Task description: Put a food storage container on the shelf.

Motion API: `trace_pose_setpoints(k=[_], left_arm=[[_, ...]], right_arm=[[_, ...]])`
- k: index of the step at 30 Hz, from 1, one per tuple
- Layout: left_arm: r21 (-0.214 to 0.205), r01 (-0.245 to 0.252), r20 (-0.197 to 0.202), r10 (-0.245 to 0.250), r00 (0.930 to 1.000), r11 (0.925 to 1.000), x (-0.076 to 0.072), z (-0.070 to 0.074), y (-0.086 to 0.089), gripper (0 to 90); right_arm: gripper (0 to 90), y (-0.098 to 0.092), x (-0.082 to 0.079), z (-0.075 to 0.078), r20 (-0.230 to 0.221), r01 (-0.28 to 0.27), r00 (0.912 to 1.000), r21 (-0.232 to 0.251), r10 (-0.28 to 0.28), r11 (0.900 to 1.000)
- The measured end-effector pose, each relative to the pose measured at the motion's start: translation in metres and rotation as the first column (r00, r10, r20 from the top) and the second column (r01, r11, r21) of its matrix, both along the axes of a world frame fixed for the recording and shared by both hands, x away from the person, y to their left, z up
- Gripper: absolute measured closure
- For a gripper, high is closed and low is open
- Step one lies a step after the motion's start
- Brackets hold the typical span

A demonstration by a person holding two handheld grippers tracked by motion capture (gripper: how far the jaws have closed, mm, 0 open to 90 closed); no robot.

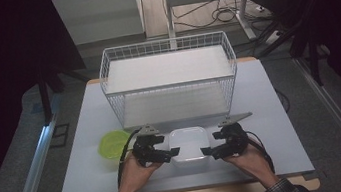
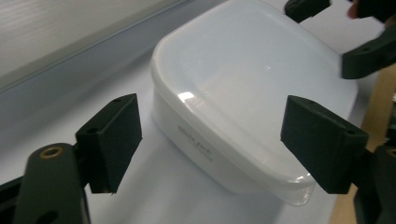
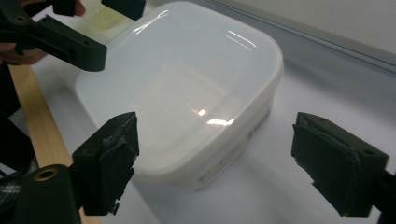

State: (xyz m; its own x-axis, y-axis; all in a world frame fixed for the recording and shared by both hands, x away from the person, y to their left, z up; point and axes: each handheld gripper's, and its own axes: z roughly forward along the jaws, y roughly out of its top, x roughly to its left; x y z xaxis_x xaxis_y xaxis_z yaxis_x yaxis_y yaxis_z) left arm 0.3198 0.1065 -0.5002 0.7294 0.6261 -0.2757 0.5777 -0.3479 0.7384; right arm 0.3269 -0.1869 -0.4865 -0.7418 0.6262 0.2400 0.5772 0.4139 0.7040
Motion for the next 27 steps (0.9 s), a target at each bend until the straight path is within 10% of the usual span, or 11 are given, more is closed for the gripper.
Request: trace_pose_setpoints(k=[13,27], left_arm=[[-0.084,0.034,-0.133,-0.045,0.9901,0.9959,0.004,-0.005,0.001,27.1],[-0.056,-0.029,-0.122,0.022,0.9923,0.998,-0.024,0.01,0.011,60.2]], right_arm=[[39.1,0.003,0.014,0.0,-0.149,0.026,0.9887,0.06,-0.017,0.9979],[67.3,-0.005,-0.014,0.013,-0.168,0.122,0.9802,0.091,-0.105,0.9884]])
